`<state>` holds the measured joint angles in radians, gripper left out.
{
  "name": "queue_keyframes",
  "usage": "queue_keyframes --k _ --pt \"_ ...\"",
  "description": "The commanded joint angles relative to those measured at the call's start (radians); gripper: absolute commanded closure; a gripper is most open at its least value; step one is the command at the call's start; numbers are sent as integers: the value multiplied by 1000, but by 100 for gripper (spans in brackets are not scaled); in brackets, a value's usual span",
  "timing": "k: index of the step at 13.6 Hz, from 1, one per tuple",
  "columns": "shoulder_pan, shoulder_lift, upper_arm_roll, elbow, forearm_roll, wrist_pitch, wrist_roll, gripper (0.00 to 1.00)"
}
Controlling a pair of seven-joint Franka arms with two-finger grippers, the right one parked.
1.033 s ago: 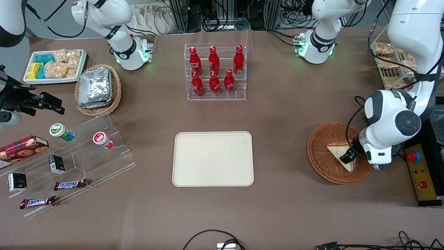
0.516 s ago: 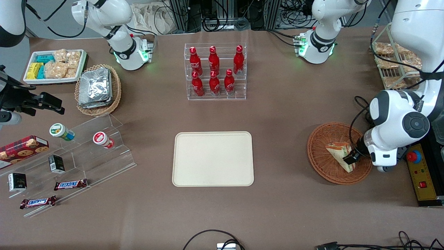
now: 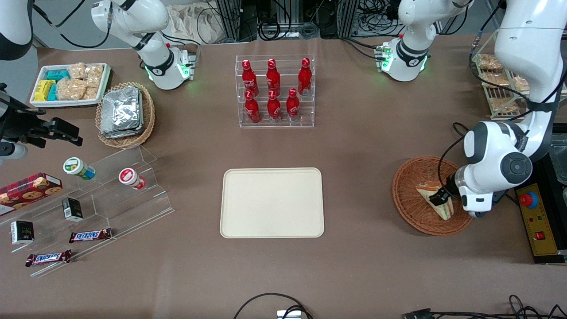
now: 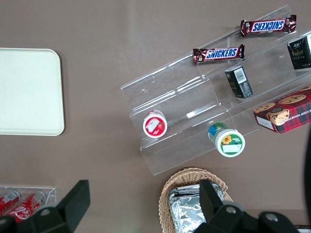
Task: Place sandwich from basket to tray
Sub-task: 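Close the left gripper on the sandwich's wrapped corner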
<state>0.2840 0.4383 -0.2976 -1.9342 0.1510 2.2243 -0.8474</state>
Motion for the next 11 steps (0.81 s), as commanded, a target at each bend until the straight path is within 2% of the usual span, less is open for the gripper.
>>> queue_keyframes --k 1,2,5,7,11 --pt "0 -3 -2 15 15 -8 13 88" --pt "0 -7 -2 23 16 -12 20 100" --pt "0 -24 -5 49 41 -46 27 100" --pt "-14 -62 -14 84 39 -162 56 100" --pt "-20 -64 -83 295 22 -454 267 100"
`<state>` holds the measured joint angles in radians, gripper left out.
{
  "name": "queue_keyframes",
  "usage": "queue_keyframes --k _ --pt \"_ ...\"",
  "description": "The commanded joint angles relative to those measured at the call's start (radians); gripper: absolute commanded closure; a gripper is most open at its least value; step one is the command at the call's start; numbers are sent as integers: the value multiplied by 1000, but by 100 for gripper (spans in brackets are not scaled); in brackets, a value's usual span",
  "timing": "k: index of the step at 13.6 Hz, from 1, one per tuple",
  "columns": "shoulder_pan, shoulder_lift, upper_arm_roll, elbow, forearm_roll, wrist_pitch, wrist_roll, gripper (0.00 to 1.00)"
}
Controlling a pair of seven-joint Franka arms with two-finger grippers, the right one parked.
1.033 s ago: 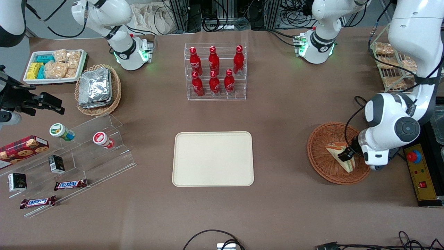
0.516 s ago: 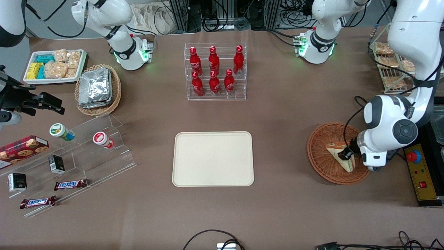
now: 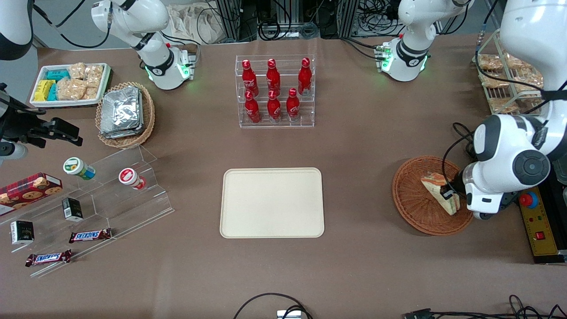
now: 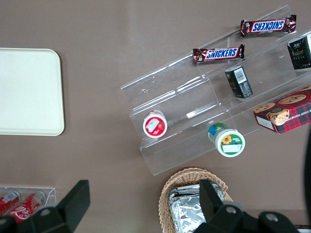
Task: Place sandwich from basket to tray
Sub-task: 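Lift the sandwich and carry it with the left gripper to the tray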
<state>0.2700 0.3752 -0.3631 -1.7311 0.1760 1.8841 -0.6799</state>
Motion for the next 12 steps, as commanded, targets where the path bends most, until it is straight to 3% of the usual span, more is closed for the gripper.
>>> queue_keyframes --k 1,3,6,12 --pt "-6 -1 -42 123 -3 -146 171 100" --pt "-6 2 -109 186 -3 -187 285 100" --pt "-23 11 -264 226 -4 -200 278 100" --pt "-219 187 -278 226 -3 -154 151 100"
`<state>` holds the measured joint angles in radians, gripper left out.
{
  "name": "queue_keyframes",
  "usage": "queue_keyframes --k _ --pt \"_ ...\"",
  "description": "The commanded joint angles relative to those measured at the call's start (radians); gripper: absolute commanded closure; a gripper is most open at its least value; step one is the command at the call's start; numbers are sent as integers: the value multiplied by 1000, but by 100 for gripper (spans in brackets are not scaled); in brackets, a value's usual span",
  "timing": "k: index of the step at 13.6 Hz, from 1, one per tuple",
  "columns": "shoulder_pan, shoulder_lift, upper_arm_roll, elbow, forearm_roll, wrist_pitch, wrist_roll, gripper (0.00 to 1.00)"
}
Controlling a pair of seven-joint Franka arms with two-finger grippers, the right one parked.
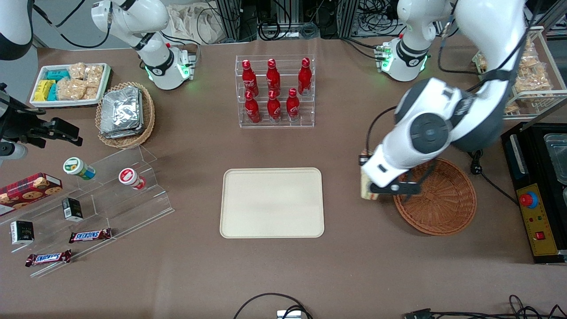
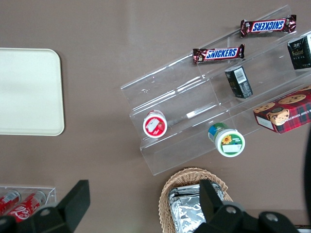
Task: Place sandwich from basket to tray
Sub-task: 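Lift the sandwich and carry it with the left gripper to the tray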
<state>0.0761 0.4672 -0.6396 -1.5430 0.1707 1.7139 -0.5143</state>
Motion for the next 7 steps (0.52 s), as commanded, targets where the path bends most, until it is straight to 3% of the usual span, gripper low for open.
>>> queue_keyframes --k 1,7 --pt "-42 116 0 35 0 73 -18 100" --pt "-100 208 -11 21 -74 246 -39 100"
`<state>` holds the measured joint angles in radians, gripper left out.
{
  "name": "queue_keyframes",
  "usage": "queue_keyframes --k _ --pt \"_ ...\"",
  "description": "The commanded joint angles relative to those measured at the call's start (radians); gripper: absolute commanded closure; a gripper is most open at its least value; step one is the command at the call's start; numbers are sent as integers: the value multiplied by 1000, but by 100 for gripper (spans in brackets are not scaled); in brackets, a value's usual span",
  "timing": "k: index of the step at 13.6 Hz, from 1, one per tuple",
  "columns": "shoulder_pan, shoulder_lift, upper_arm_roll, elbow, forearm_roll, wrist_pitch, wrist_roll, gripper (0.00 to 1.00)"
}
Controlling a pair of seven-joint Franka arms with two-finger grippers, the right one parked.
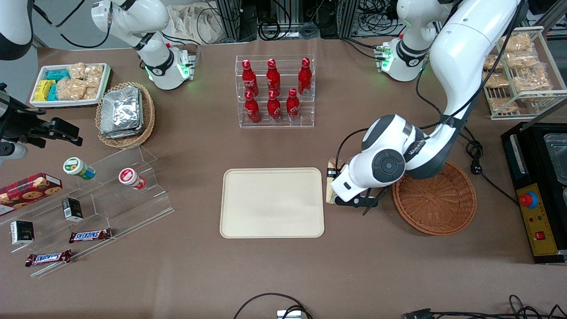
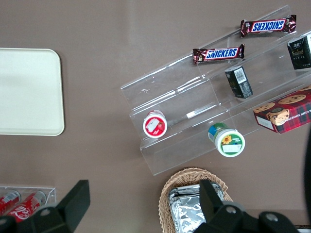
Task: Place sandwich from basket to tray
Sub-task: 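Lift the sandwich and carry it with the left gripper to the tray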
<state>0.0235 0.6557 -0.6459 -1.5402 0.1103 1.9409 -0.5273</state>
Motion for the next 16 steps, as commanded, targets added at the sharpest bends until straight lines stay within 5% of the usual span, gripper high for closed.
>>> queue_keyframes --k 1,5,8,14,15,16 --pt "-80 28 -1 17 -2 38 -67 100" --pt "-126 70 2 14 58 140 -161 100" --pt "-126 93 5 14 199 150 -169 100" --pt "-129 127 9 19 213 253 -165 91" --pt "-129 127 9 19 215 253 -161 79" --pt "-129 127 9 19 227 253 -161 54"
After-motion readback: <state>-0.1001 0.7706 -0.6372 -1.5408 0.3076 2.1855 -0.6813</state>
